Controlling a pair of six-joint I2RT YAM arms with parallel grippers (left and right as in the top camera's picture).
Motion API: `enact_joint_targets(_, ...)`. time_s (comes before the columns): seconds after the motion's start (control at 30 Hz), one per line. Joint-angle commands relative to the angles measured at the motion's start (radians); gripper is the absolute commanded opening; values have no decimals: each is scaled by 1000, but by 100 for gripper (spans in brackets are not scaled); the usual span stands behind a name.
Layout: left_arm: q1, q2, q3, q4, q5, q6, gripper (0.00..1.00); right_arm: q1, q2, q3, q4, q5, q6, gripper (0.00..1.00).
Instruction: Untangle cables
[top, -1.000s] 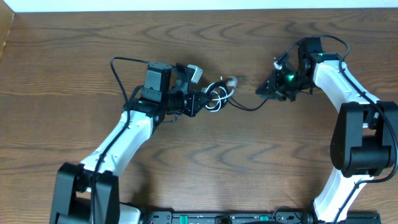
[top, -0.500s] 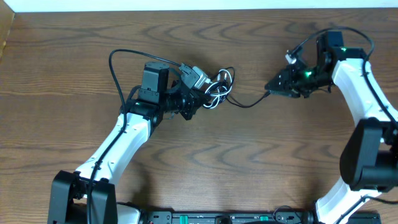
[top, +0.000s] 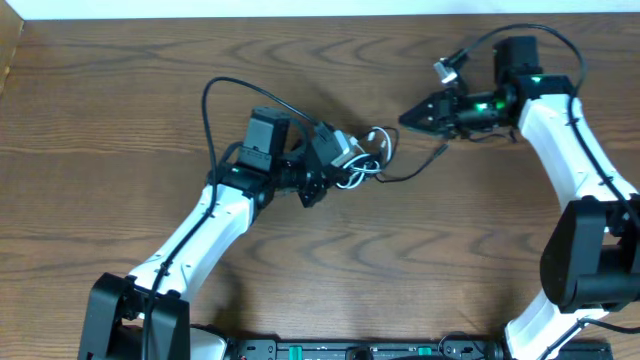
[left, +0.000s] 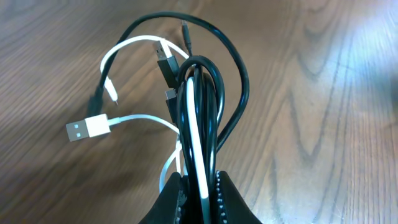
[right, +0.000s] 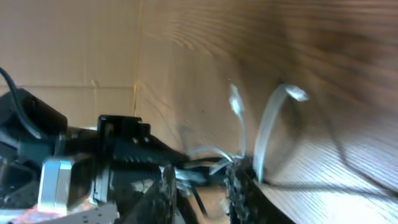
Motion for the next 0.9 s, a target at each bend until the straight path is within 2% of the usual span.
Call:
enact_joint_targets(0.0,-10,-13,-10,-3,2,46,8,58,-10,12,8,106,138,21)
enact_joint_targets(0.27,-10,-13,-10,-11,-76,45,7,174,-10,11,-109,406,159,21)
enact_joint_targets(0.53,-10,-13,-10,-15,-133,45,8,218,-10,11,-174,671,184,21)
enact_joint_targets(0.87,-10,-13,-10,-15,-132,37,7,219,-10,4,-162,715,201,22)
